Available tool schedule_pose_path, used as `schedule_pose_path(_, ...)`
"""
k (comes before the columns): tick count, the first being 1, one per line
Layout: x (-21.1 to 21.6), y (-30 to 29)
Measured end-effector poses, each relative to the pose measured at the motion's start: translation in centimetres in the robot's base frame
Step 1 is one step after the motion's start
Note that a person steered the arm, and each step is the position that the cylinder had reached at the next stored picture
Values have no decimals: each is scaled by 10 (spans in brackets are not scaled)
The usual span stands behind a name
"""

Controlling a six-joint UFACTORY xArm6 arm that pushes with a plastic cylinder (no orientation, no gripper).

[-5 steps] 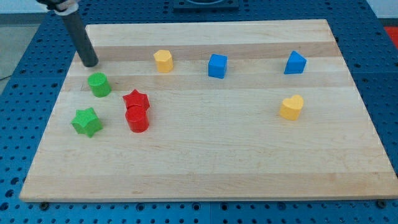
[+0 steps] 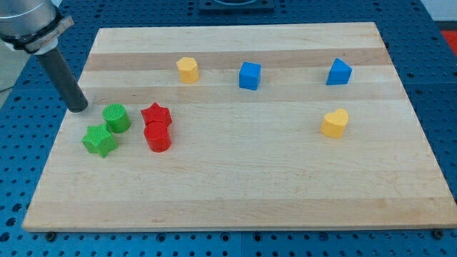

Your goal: Move the green blocks into the red blocks

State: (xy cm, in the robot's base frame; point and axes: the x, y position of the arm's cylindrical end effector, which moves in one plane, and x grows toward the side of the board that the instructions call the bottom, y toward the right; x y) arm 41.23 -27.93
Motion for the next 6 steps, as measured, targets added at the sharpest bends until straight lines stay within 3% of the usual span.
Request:
schedule_pose_path(2, 12, 44)
schedule_pose_path(4, 20, 7)
schedule_pose_path(6, 30, 39)
